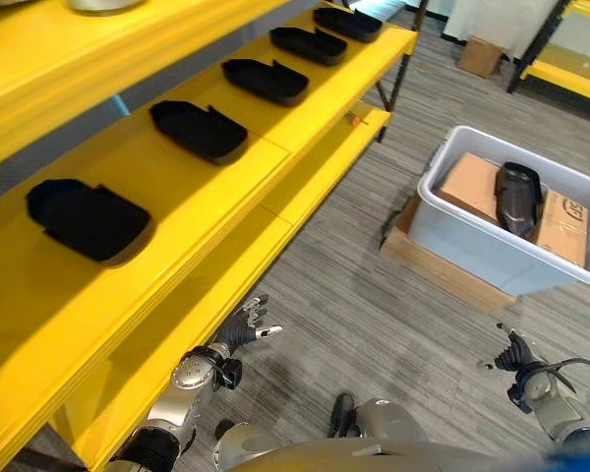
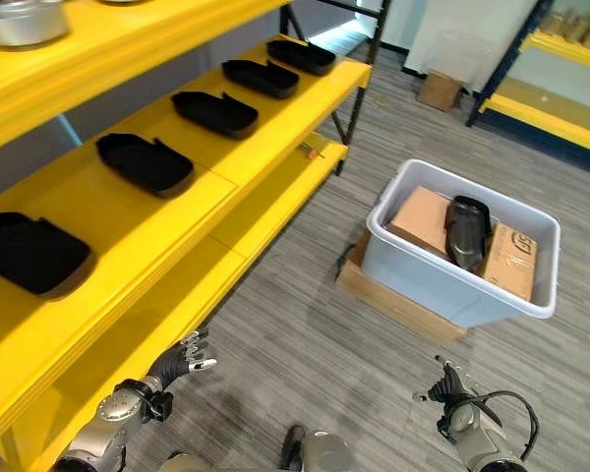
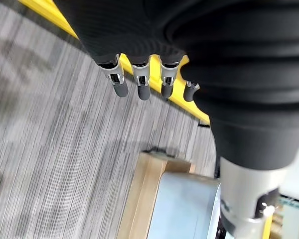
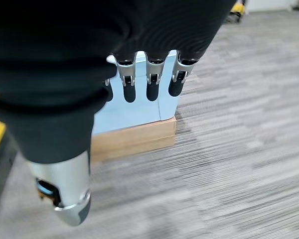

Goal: Move parts from the plastic box to the shelf.

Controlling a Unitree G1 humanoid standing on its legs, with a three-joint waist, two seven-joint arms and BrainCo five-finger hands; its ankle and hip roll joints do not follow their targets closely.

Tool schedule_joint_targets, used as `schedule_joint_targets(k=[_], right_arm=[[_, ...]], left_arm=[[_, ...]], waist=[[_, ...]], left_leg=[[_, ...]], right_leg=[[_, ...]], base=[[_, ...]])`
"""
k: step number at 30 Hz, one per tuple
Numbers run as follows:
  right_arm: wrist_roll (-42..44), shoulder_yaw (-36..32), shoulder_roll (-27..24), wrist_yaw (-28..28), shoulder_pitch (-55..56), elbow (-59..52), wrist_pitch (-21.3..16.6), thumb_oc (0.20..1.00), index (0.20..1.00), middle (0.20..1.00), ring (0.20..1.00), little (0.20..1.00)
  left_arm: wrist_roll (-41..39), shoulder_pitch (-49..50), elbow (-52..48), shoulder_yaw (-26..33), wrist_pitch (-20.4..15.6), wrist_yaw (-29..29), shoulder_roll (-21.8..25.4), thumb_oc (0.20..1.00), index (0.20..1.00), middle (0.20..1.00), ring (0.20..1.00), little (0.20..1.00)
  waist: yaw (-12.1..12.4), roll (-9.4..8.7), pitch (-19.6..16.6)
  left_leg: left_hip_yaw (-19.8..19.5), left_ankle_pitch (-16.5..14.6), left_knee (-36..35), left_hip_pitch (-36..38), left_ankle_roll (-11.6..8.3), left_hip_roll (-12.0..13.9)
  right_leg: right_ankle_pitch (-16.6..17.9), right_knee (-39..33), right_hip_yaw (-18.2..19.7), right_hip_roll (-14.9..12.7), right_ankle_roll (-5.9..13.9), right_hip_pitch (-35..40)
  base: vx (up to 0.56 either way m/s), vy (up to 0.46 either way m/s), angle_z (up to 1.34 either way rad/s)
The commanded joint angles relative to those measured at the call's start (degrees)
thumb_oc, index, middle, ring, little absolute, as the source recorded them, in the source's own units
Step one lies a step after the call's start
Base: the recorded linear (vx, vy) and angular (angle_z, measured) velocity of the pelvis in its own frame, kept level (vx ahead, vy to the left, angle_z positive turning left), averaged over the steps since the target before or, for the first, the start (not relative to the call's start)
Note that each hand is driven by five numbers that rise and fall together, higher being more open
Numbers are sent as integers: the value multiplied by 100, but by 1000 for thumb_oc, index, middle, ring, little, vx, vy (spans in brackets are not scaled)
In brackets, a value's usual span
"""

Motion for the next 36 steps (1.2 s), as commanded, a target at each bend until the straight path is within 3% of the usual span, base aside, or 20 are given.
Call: schedule_joint_targets(k=[1, 3, 5, 7, 8, 10, 13, 15, 19, 20, 21, 22, 23, 24, 25, 27, 28, 32, 34, 36], right_arm=[[431, -200, -92, 46, -264, -178, -341, 1000, 1000, 1000, 1000, 1000], [641, -181, -55, 345, -317, -362, -502, 1000, 1000, 1000, 1000, 1000], [752, -194, 28, 415, -271, -473, -539, 1000, 1000, 1000, 1000, 1000], [897, -151, 337, 355, -86, -671, -547, 1000, 1000, 1000, 1000, 1000], [998, -58, 515, 281, -66, -676, -604, 1000, 1000, 1000, 1000, 1000], [1077, 45, 636, 275, -101, -676, -648, 1000, 1000, 1000, 1000, 1000], [1036, 281, 757, 414, -285, -718, -674, 1000, 1000, 1000, 1000, 1000], [1012, 431, 795, 667, -291, -997, -537, 1000, 1000, 1000, 1000, 1000], [869, 493, 810, 649, -324, -945, -495, 1000, 1000, 1000, 1000, 1000], [955, 553, 814, 566, -411, -936, -540, 1000, 1000, 1000, 1000, 1000], [979, 609, 827, 498, -491, -1024, -507, 1000, 1000, 1000, 1000, 1000], [966, 632, 865, 509, -562, -1093, -462, 1000, 1000, 1000, 1000, 1000], [967, 637, 865, 510, -573, -1098, -459, 1000, 1000, 1000, 1000, 1000], [1003, 697, 913, 492, -639, -1132, -464, 1000, 1000, 1000, 1000, 1000], [1044, 705, 943, 465, -657, -1145, -466, 1000, 1000, 1000, 1000, 1000], [1076, 712, 942, 347, -639, -1165, -524, 1000, 1000, 1000, 1000, 1000], [1149, 697, 963, -47, -573, -1280, -739, 1000, 1000, 1000, 1000, 1000], [1085, 617, 1145, -291, -540, -1314, -891, 1000, 1000, 1000, 1000, 1000], [1060, 500, 1044, -189, -551, -1254, -933, 1000, 1000, 1000, 1000, 1000], [1050, 458, 971, -159, -551, -1257, -933, 1000, 1000, 1000, 1000, 1000]], left_arm=[[-127, -138, -369, 69, -398, 285, -169, 1000, 1000, 1000, 1000, 1000], [-193, -83, -387, 194, -420, 399, -213, 1000, 1000, 1000, 1000, 1000], [-203, -67, -398, 278, -387, 374, -210, 1000, 1000, 1000, 1000, 1000], [-178, -81, -328, 347, -318, 243, -181, 1000, 1000, 1000, 1000, 1000], [-158, -85, -235, 283, -359, 217, -196, 1000, 1000, 1000, 1000, 1000], [-117, -47, -183, 249, -428, 218, -235, 1000, 1000, 1000, 1000, 1000], [-177, 45, -144, 245, -488, 299, -359, 1000, 1000, 1000, 1000, 1000], [-30, 102, 53, 202, -604, 256, -410, 1000, 1000, 1000, 1000, 1000], [499, 52, 154, 165, -748, 513, -420, 1000, 1000, 1000, 1000, 1000], [882, -11, 146, 20, -862, 650, -310, 1000, 1000, 1000, 1000, 1000], [627, -64, 79, -40, -688, 597, -264, 1000, 1000, 1000, 1000, 1000], [679, -78, 58, -84, -632, 582, -217, 1000, 1000, 1000, 1000, 1000], [676, -79, 59, -88, -630, 578, -214, 1000, 1000, 1000, 1000, 1000], [549, -14, 115, -82, -621, 508, -188, 1000, 1000, 1000, 1000, 1000], [581, 31, 74, -68, -566, 477, -134, 1000, 1000, 1000, 1000, 1000], [602, 56, 52, -70, -550, 490, -101, 1000, 1000, 1000, 1000, 1000], [539, 25, 55, -137, -533, 598, -97, 1000, 1000, 1000, 1000, 1000], [595, 53, 52, -259, -711, 711, -11, 1000, 1000, 1000, 1000, 1000], [649, 137, 43, -221, -774, 706, 84, 1000, 1000, 1000, 1000, 1000], [639, 176, -1, -206, -737, 773, 109, 1000, 1000, 1000, 1000, 1000]], waist=[[220, -50, 203], [321, -47, 188], [320, -19, 158], [223, 87, 92], [252, 178, 97], [355, 218, 138], [579, 226, 68], [532, 144, -183], [539, 110, -276], [570, 92, -291], [592, 107, -278], [620, 141, -244], [627, 136, -243], [731, 137, -222], [819, 103, -210], [824, 86, -166], [730, 61, -142], [580, 16, -43], [583, 71, -20], [595, 87, -39]], left_leg=[[-822, -403, 620, -540, -397, -93], [-1379, -748, 752, -738, -107, -726], [-1457, -989, 683, -762, 7, -1076], [-1255, -1215, 89, -663, 189, -1585], [-1367, -1006, -332, -754, 243, -1836], [-1680, -859, -487, -914, 262, -1968], [-2227, -802, -568, -1071, 321, -2031], [-2020, -1031, -727, -701, 478, -2114], [-1887, -1156, -748, -550, 551, -2183], [-1818, -1179, -748, -520, 565, -2178], [-1760, -1199, -822, -442, 623, -2172], [-1693, -1222, -852, -392, 709, -2133], [-1681, -1223, -856, -393, 724, -2139], [-1538, -1275, -840, -337, 802, -2069], [-1404, -1298, -750, -321, 789, -2003], [-1363, -1342, -659, -268, 747, -1963], [-1393, -1429, -546, -242, 691, -1905], [-1451, -1660, -458, -196, 655, -1789], [-1370, -1565, -231, -327, 520, -1415], [-1368, -1463, -255, -338, 480, -1322]], right_leg=[[812, -768, 150, -590, 575, 471], [1060, -1024, 484, -583, 543, 465], [1133, -1133, 609, -574, 584, 484], [1211, -1226, 689, -554, 707, 514], [1237, -1280, 787, -486, 768, 563], [1206, -1335, 959, -421, 777, 661], [1051, -1410, 1145, -321, 683, 787], [900, -1320, 1034, -277, 631, 844], [796, -1142, 966, -199, 622, 803], [701, -854, 857, -129, 630, 711], [743, -349, 730, -172, 726, 490], [841, 415, 606, -326, 862, 180], [842, 516, 608, -359, 884, 123], [1040, 836, 279, -880, 1109, -102], [1190, 359, 46, -1147, 1194, 77], [1312, -144, 32, -1218, 1234, 247], [1805, -1030, 369, -1543, 1346, 348], [2775, -1321, 955, -2111, 1616, -83], [2439, -1435, 818, -2052, 1556, 110], [2230, -1375, 762, -1948, 1503, 208]], base=[[48, -60, -91], [55, -34, -98], [106, -18, -127], [212, 19, -48], [253, 54, 2], [184, 63, -19], [177, 152, -103], [346, 336, -91], [168, 155, -29], [116, 131, -14], [116, 147, -10], [57, 93, -10], [60, -12, -14], [104, -172, -41], [118, -204, -52], [144, -287, -53], [184, -395, -29], [141, -325, -1], [319, -554, 28], [260, -360, 21]])
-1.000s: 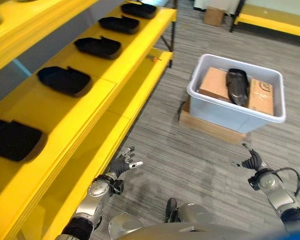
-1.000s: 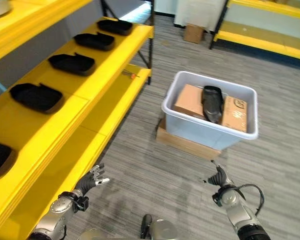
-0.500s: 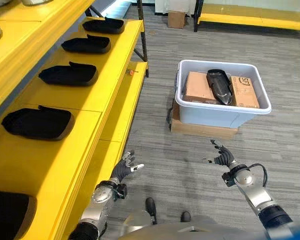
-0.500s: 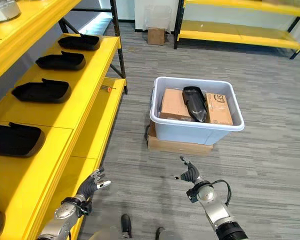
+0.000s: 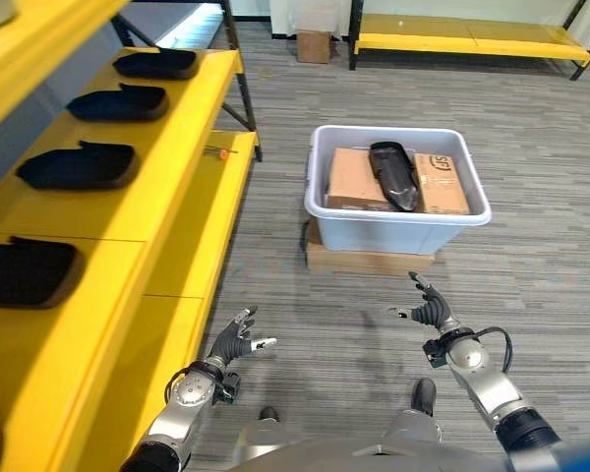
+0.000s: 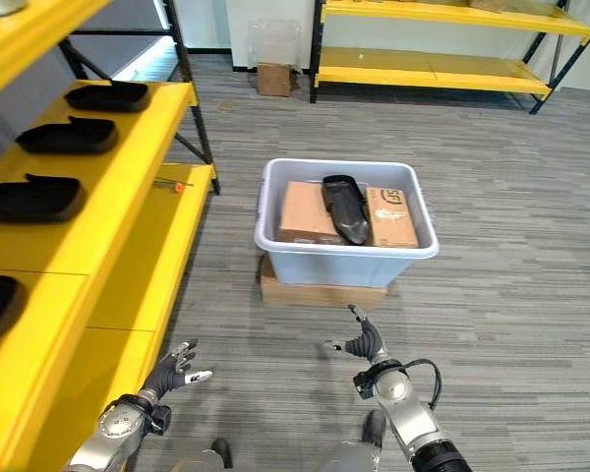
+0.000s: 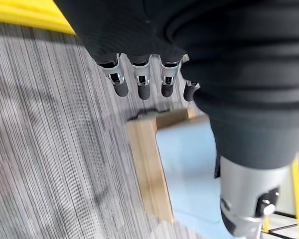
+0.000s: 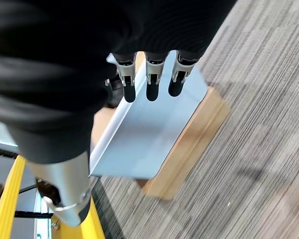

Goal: Move parts from the plastic box to the shelf.

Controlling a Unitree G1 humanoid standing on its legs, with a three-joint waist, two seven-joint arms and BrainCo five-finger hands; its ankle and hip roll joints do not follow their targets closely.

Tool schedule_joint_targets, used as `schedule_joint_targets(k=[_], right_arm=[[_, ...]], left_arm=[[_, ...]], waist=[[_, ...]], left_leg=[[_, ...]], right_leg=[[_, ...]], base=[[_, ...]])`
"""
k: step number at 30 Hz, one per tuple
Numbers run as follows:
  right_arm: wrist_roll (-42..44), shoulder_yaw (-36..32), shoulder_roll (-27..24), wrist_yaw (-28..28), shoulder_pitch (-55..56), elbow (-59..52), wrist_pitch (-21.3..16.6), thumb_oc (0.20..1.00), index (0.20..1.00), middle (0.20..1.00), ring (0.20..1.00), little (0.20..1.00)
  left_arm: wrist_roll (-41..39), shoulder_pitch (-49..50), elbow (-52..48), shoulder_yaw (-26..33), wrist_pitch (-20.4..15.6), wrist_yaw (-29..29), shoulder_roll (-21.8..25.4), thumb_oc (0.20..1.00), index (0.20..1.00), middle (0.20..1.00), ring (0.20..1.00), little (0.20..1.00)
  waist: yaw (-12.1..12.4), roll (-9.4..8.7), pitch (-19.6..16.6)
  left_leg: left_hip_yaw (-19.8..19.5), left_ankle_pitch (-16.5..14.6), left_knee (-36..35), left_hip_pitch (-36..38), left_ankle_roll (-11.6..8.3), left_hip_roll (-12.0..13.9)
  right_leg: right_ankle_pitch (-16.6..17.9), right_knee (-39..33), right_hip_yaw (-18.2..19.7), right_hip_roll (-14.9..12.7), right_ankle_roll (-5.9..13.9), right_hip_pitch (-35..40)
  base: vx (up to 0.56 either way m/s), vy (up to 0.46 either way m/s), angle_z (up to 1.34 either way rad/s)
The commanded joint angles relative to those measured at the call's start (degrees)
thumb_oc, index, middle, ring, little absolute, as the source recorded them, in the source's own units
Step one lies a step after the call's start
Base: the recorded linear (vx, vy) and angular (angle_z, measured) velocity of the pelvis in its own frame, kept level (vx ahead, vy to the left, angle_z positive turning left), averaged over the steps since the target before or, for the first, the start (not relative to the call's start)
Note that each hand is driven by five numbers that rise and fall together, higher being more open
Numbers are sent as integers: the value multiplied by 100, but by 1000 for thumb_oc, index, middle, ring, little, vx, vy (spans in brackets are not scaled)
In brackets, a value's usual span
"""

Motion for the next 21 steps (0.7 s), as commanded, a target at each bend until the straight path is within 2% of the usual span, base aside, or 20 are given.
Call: schedule_joint_targets(k=[1, 3, 7, 10, 12, 14, 15, 16, 17, 18, 19, 20, 21], right_arm=[[7, -225, -487, -114, -278, -619, -254, 1000, 1000, 1000, 1000, 1000], [-124, -318, -624, -381, -222, -739, -332, 1000, 1000, 1000, 1000, 1000], [-214, -486, -774, -519, -195, -762, -402, 1000, 1000, 1000, 1000, 1000], [-259, -466, -905, -522, -256, -727, -416, 1000, 1000, 1000, 1000, 1000], [-256, -441, -982, -564, -271, -704, -381, 1000, 1000, 1000, 1000, 1000], [-175, -428, -1031, -562, -233, -696, -391, 1000, 1000, 1000, 1000, 1000], [-138, -426, -1028, -529, -170, -685, -435, 1000, 1000, 1000, 1000, 1000], [-118, -408, -1021, -513, -141, -674, -441, 1000, 1000, 1000, 1000, 1000], [-129, -386, -995, -431, -126, -648, -440, 1000, 1000, 1000, 1000, 1000], [-91, -323, -957, -243, -115, -594, -379, 1000, 1000, 1000, 1000, 1000], [-67, -278, -931, -204, -126, -522, -317, 1000, 1000, 1000, 1000, 1000], [-55, -261, -900, -154, -94, -465, -361, 1000, 1000, 1000, 1000, 1000], [-66, -252, -892, -145, -48, -485, -368, 1000, 1000, 1000, 1000, 1000]], left_arm=[[-59, -43, -577, -68, -251, 136, 38, 1000, 1000, 1000, 1000, 1000], [-359, 16, -789, 51, -90, -2, -33, 1000, 1000, 1000, 1000, 1000], [-260, 125, -1063, 93, 3, -223, -59, 1000, 1000, 1000, 1000, 1000], [-230, 107, -1054, 69, 48, -240, -64, 1000, 1000, 1000, 1000, 1000], [-238, 24, -1031, 34, 77, -251, -67, 1000, 1000, 1000, 1000, 1000], [-249, -49, -1052, 8, 133, -259, -61, 1000, 1000, 1000, 1000, 1000], [-219, -130, -1042, -8, 216, -245, -47, 1000, 1000, 1000, 1000, 1000], [-184, -171, -1038, -25, 256, -230, -54, 1000, 1000, 1000, 1000, 1000], [-150, -211, -1028, -52, 284, -163, -60, 1000, 1000, 1000, 1000, 1000], [-81, -249, -976, -35, 202, 41, -73, 1000, 1000, 1000, 1000, 1000], [-66, -248, -965, 33, 173, 101, -85, 1000, 1000, 1000, 1000, 1000], [-74, -206, -1005, 133, 169, 80, -56, 1000, 1000, 1000, 1000, 1000], [-56, -189, -1009, 167, 183, 45, -45, 1000, 1000, 1000, 1000, 1000]], waist=[[157, 179, -68], [154, 196, -99], [142, 200, -161], [97, 187, -170], [34, 211, -144], [-51, 244, -124], [-165, 250, -112], [-218, 284, -90], [-257, 296, -82], [-216, 339, -49], [-135, 360, -10], [-72, 395, 21], [-69, 404, 18]], left_leg=[[376, -297, 610, -408, 975, -278], [235, -196, 670, -442, 863, -76], [194, -153, 780, -410, 698, 186], [263, -139, 1153, -449, 612, 392], [477, 25, 1606, -533, 532, 584], [710, 87, 2013, -570, 407, 768], [1059, 264, 2260, -571, 340, 990], [1169, 396, 2438, -590, 246, 1119], [1258, 441, 2522, -622, 239, 1138], [1021, 349, 2474, -744, 325, 831], [793, 229, 2168, -847, 557, 410], [608, 51, 1599, -798, 632, 61], [638, 83, 1280, -739, 624, 1]], right_leg=[[-291, 385, -68, 240, -192, 173], [-771, 515, -61, 487, -329, 315], [-1095, 607, -212, 702, -552, 482], [-1222, 672, -282, 811, -717, 502], [-1319, 694, -376, 914, -861, 546], [-1456, 714, -463, 995, -908, 644], [-1494, 690, -604, 1049, -972, 696], [-1549, 663, -666, 1129, -1000, 754], [-1578, 650, -714, 1170, -1024, 769], [-1587, 669, -638, 1236, -1035, 729], [-1461, 698, -583, 1243, -1059, 599], [-1438, 750, -532, 1246, -1001, 556], [-1430, 746, -552, 1235, -976, 565]], base=[[237, -261, -2], [304, -292, -5], [258, -285, -1], [183, -260, -8], [176, -262, -3], [185, -255, 8], [146, -278, 21], [167, -281, 58], [164, -173, 87], [103, -95, 51], [123, 6, -18], [103, 81, -72], [157, 131, -55]])
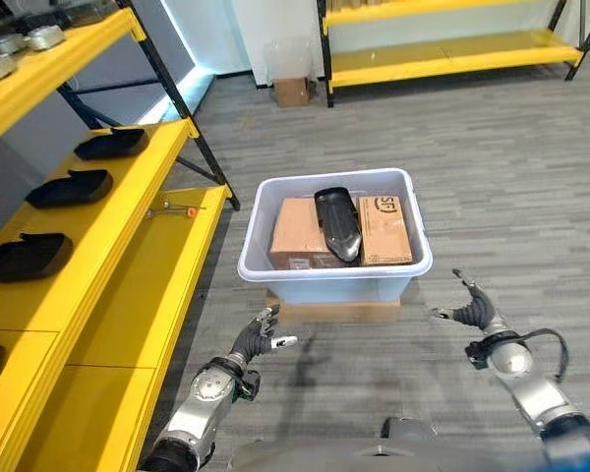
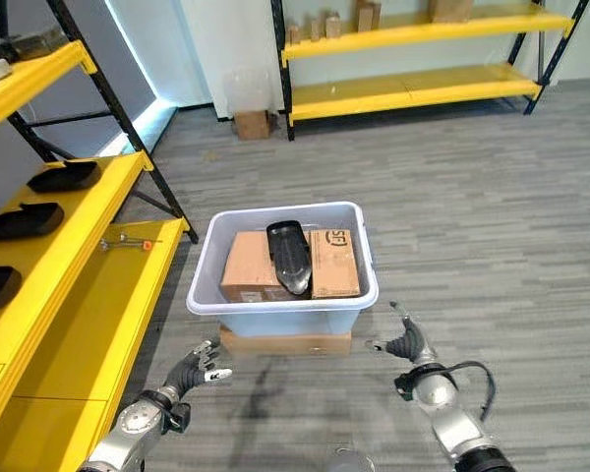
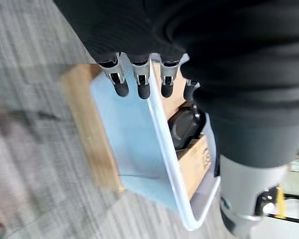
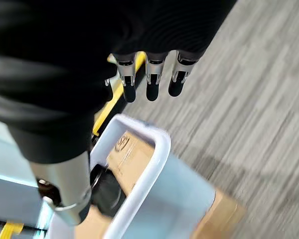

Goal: Move parts from the plastic box to the shelf.

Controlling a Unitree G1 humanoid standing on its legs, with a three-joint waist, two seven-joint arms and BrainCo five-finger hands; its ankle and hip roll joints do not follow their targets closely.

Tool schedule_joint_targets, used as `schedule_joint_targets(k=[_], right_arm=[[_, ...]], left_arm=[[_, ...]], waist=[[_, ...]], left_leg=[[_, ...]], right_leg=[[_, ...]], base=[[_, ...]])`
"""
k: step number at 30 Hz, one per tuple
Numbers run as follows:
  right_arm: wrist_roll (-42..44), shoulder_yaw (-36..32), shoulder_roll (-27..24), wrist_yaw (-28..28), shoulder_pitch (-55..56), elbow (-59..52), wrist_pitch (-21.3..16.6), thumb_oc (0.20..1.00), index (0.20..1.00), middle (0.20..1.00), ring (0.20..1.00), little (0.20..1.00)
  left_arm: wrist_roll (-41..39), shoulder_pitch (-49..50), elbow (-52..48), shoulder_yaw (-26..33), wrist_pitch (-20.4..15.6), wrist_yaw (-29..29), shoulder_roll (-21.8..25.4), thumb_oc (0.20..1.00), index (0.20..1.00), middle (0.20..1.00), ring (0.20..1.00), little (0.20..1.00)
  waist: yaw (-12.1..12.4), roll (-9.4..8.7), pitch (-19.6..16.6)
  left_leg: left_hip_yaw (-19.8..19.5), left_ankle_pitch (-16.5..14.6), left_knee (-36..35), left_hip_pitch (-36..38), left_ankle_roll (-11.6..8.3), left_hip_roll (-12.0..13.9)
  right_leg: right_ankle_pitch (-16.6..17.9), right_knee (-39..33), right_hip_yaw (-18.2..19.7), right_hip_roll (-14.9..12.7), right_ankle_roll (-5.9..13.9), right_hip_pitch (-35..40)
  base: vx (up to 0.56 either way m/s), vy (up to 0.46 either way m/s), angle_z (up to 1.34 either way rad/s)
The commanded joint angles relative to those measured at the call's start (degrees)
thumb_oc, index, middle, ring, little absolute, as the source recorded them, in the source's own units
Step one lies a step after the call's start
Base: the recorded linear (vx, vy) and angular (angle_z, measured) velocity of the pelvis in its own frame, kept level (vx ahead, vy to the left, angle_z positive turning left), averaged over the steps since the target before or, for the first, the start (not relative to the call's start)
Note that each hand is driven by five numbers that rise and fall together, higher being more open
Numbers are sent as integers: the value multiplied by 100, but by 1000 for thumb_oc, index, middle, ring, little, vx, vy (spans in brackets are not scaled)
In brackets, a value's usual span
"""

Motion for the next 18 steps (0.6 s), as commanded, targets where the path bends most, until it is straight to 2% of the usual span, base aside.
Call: schedule_joint_targets(k=[1, 3, 4, 7, 10, 12, 16, 18], right_arm=[[17, -142, 117, 61, -230, -308, -245, 1000, 1000, 1000, 1000, 1000], [-20, -120, 92, 48, -155, -321, -283, 1000, 1000, 1000, 1000, 1000], [-15, -86, 64, 55, -144, -314, -329, 1000, 1000, 1000, 1000, 1000], [-86, 6, 7, 93, -167, -329, -374, 1000, 1000, 1000, 1000, 1000], [-131, -13, -49, 232, -170, -392, -439, 1000, 1000, 1000, 1000, 1000], [-44, 21, -50, 242, -149, -493, -435, 1000, 1000, 1000, 1000, 1000], [-14, 5, 31, 349, -173, -521, -444, 1000, 1000, 1000, 1000, 1000], [-9, 78, 66, 365, -264, -533, -508, 1000, 1000, 1000, 1000, 1000]], left_arm=[[104, 9, -493, 315, -261, 103, 382, 1000, 1000, 1000, 1000, 1000], [77, 44, -440, 315, -312, 107, 377, 1000, 1000, 1000, 1000, 1000], [101, 52, -382, 312, -365, 125, 362, 1000, 1000, 1000, 1000, 1000], [141, 101, -286, 347, -494, 88, 315, 1000, 1000, 1000, 1000, 1000], [135, 186, -268, 443, -492, 31, 294, 1000, 1000, 1000, 1000, 1000], [198, 133, -94, 426, -528, -80, 318, 1000, 1000, 1000, 1000, 1000], [334, 35, 23, 358, -467, -106, 340, 1000, 1000, 1000, 1000, 1000], [454, 35, 31, 322, -461, -99, 390, 1000, 1000, 1000, 1000, 1000]], waist=[[125, -97, 463], [115, -54, 470], [134, -22, 485], [224, 19, 545], [245, 24, 511], [153, -30, 451], [131, -116, 340], [196, -152, 286]], left_leg=[[166, -231, -1100, 328, 170, -52], [249, 129, -1572, 234, 71, 49], [191, 405, -1745, 119, -5, 155], [-189, 830, -1888, -154, -141, 433], [-302, 583, -1853, -119, -75, 393], [-32, 252, -1744, 129, 69, 198], [-9, -81, -1619, 312, 251, -71], [-26, -175, -1638, 391, 364, -222]], right_leg=[[-13, 44, 28, -214, 877, 430], [-48, -19, -7, -224, 906, 551], [-91, -54, -3, -221, 906, 630], [-233, 22, 123, -249, 877, 716], [-318, 189, 186, -315, 879, 692], [-380, 312, 132, -367, 900, 721], [-338, 327, 210, -397, 955, 716], [-351, 429, 228, -427, 1023, 677]], base=[[146, 164, -28], [167, 221, 29], [210, 272, 26], [204, 279, -25], [205, 318, -55], [269, 399, -55], [215, 292, -9], [164, 310, 5]])
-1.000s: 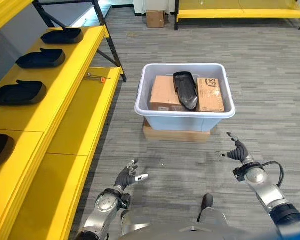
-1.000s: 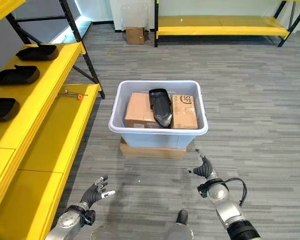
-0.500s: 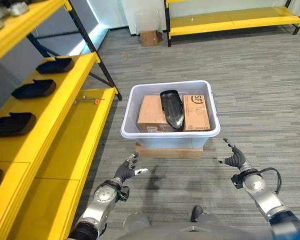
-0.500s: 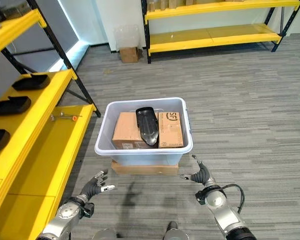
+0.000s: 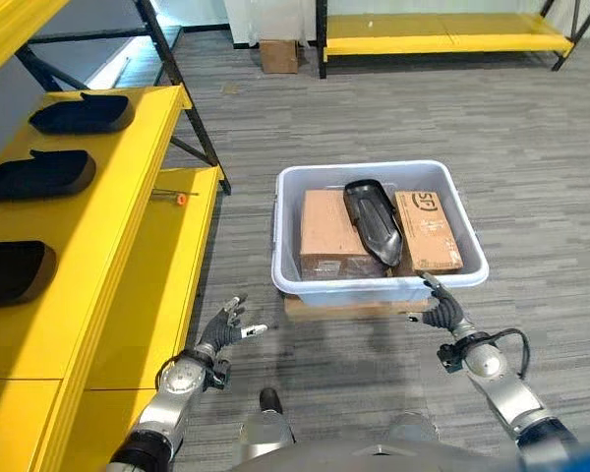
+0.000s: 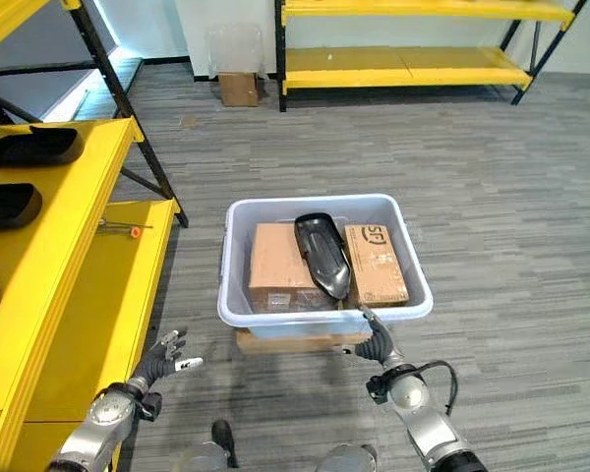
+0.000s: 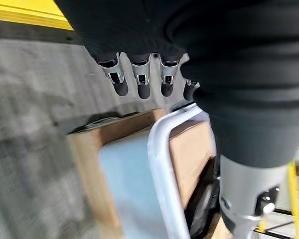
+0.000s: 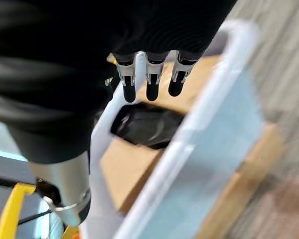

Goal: Move parts from the plastic box to the shelf.

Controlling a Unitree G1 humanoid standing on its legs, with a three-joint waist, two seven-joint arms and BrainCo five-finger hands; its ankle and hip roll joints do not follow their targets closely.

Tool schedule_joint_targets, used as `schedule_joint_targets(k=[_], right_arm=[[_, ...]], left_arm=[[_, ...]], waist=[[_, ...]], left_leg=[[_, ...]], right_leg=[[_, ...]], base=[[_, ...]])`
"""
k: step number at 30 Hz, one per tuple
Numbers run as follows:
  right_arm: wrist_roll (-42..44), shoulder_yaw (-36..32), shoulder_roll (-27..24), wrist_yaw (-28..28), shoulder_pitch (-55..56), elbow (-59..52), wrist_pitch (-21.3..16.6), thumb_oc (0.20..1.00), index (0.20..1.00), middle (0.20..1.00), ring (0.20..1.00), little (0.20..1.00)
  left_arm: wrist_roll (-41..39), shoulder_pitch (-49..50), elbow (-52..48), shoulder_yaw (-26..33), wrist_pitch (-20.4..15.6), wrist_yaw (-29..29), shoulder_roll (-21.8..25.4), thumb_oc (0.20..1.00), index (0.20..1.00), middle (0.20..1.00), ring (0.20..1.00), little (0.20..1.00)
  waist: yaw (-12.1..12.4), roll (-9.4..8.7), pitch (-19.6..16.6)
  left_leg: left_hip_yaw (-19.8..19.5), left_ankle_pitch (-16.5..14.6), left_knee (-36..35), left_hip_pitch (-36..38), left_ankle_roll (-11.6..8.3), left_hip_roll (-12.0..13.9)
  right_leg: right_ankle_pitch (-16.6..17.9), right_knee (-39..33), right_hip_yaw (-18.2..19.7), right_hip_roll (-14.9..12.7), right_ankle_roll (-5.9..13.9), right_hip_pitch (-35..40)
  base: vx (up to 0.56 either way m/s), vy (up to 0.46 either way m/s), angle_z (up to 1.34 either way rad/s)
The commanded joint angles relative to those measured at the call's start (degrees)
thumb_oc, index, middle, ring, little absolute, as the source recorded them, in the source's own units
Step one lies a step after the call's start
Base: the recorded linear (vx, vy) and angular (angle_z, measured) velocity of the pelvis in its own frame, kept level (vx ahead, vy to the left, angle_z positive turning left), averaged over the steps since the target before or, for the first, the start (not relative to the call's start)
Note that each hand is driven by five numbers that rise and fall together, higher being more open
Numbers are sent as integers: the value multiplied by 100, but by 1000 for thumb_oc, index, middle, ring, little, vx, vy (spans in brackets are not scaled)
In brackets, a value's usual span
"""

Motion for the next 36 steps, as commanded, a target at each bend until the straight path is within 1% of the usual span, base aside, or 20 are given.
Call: schedule_joint_targets(k=[1, 2, 3, 6, 7, 8, 10, 11, 13, 14, 15, 16, 17, 18, 20, 23, 25, 27, 33, 36], right_arm=[[8, -1, -353, -37, -434, -114, -336, 1000, 1000, 1000, 1000, 1000], [15, 34, -331, -32, -521, -119, -356, 1000, 1000, 1000, 1000, 1000], [-24, 45, -303, -46, -624, -191, -315, 1000, 1000, 1000, 1000, 1000], [-118, 7, -290, -149, -704, -315, -103, 1000, 1000, 1000, 1000, 1000], [-121, 5, -275, -171, -728, -340, 158, 1000, 1000, 1000, 1000, 1000], [-5, -5, -266, -214, -744, -349, 244, 1000, 1000, 1000, 1000, 1000], [119, -21, -195, -276, -802, -287, 396, 1000, 1000, 1000, 1000, 1000], [5, -18, -160, -243, -822, -242, 376, 1000, 1000, 1000, 1000, 1000], [-76, 7, -113, -181, -860, -200, 311, 1000, 1000, 1000, 1000, 1000], [-92, -21, -91, -151, -865, -171, 271, 1000, 1000, 1000, 1000, 1000], [-80, -26, -88, -146, -865, -165, 271, 1000, 1000, 1000, 1000, 1000], [-29, -47, -100, -133, -870, -167, 271, 1000, 1000, 1000, 1000, 1000], [19, -44, -79, -133, -883, -173, 312, 1000, 1000, 1000, 1000, 1000], [-80, 6, 13, -131, -898, -136, 304, 1000, 1000, 1000, 1000, 1000], [-169, 2, 5, -116, -892, -102, 348, 1000, 1000, 1000, 1000, 1000], [-101, -18, -54, -248, -921, 33, 356, 1000, 1000, 1000, 1000, 1000], [-50, -42, -94, -80, -994, 121, 490, 1000, 1000, 1000, 1000, 1000], [-42, -25, -109, -16, -1071, 152, 493, 1000, 1000, 1000, 1000, 1000], [19, 43, -111, -138, -1350, 199, 487, 1000, 1000, 1000, 1000, 1000], [135, 114, -87, -210, -1794, 407, 561, 1000, 1000, 1000, 1000, 1000]], left_arm=[[262, 145, -231, -110, -225, -56, -117, 1000, 1000, 1000, 1000, 1000], [261, 120, -203, -126, -214, -78, -100, 1000, 1000, 1000, 1000, 1000], [287, 104, -150, -132, -234, -163, -85, 1000, 1000, 1000, 1000, 1000], [294, 96, -142, -145, -204, -294, -46, 1000, 1000, 1000, 1000, 1000], [289, 89, -129, -146, -182, -334, -50, 1000, 1000, 1000, 1000, 1000], [276, 79, -126, -145, -167, -368, -39, 1000, 1000, 1000, 1000, 1000], [282, 120, -148, -178, -129, -323, -37, 1000, 1000, 1000, 1000, 1000], [310, 143, -112, -207, -183, -262, -67, 1000, 1000, 1000, 1000, 1000], [206, 128, -57, -252, -200, -161, -125, 1000, 1000, 1000, 1000, 1000], [219, 80, -85, -278, -151, -127, -105, 1000, 1000, 1000, 1000, 1000], [225, 77, -92, -283, -140, -124, -97, 1000, 1000, 1000, 1000, 1000], [242, 70, -107, -292, -124, -110, -70, 1000, 1000, 1000, 1000, 1000], [283, 75, -127, -324, -128, -40, -49, 1000, 1000, 1000, 1000, 1000], [253, 138, -207, -344, -202, 110, 14, 1000, 1000, 1000, 1000, 1000], [313, 202, -218, -292, -222, 119, 19, 1000, 1000, 1000, 1000, 1000], [225, 324, -355, -262, -209, 32, -4, 1000, 1000, 1000, 1000, 1000], [-132, 436, -509, -204, -116, -218, -97, 1000, 1000, 1000, 1000, 1000], [-92, 571, -600, -202, -78, -228, -209, 1000, 1000, 1000, 1000, 1000], [-79, 677, -604, -292, -57, -270, -202, 1000, 1000, 1000, 1000, 1000], [-168, 615, -599, -429, 36, -301, -129, 1000, 1000, 1000, 1000, 1000]], waist=[[73, 280, -147], [129, 273, -162], [191, 247, -186], [225, 238, -201], [235, 248, -206], [250, 247, -214], [268, 246, -190], [263, 269, -191], [266, 231, -161], [269, 144, -128], [268, 143, -121], [269, 94, -105], [269, 23, -66], [267, -14, 42], [315, 9, 41], [454, 64, 4], [537, 103, -52], [611, 147, -111], [694, 215, -98], [790, 285, 3]], left_leg=[[-77, -219, 636, -442, -71, 354], [-107, -243, 579, -423, 7, 240], [-156, -298, 478, -376, 161, 56], [-191, -368, 339, -298, 368, -150], [-221, -425, 284, -245, 470, -246], [-216, -455, 274, -236, 510, -283], [-281, -560, 240, -163, 625, -402], [-327, -572, 176, -97, 634, -404], [-376, -616, 135, -37, 576, -399], [-408, -663, 184, -40, 475, -394], [-416, -674, 196, -36, 461, -379], [-413, -704, 230, -37, 402, -348], [-409, -808, 272, -11, 374, -321], [-385, -932, 282, 67, 297, -121], [-293, -825, 303, 61, 188, 36], [-193, -613, 418, 10, 1, 283], [-236, -472, 434, -31, -149, 413], [-358, -361, 472, -94, -271, 552], [-547, -309, 610, -175, -302, 638], [-696, -311, 743, -315, -326, 657]], right_leg=[[-589, 451, 56, 554, -185, -101], [-625, 598, 41, 553, -140, -129], [-589, 989, 46, 527, -55, -245], [-519, 1873, 132, 502, 73, -548], [-415, 2429, 170, 458, 140, -814], [-406, 2666, 153, 429, 151, -917], [-183, 3395, 141, 343, 220, -1339], [-18, 3406, 163, 345, 210, -1502], [204, 2755, 147, 268, 202, -1527], [541, 1615, 169, 86, 244, -1414], [592, 1455, 160, 83, 251, -1371], [721, 857, 147, 14, 292, -1299], [1104, 544, 210, -149, 396, -1337], [1376, 446, 427, -366, 533, -1565], [1090, 206, 217, -319, 530, -1301], [640, 43, -252, -131, 385, -824], [420, -129, -366, 21, 281, -560], [224, -201, -417, 133, 142, -327], [36, -77, -409, 207, -22, -267], [-66, 115, -408, 226, -73, -367]], base=[[154, 356, 10], [162, 388, 12], [126, 324, 36], [95, 252, 31], [74, 190, 18], [88, 193, 14], [109, 132, 13], [135, 26, -10], [140, -169, -6], [127, -243, 13], [136, -292, 8], [102, -258, 6], [151, -482, 2], [143, -439, 0], [142, -296, 2], [156, -177, 22], [183, -97, -2], [236, -92, -10], [143, -33, 2], [124, 33, 27]])
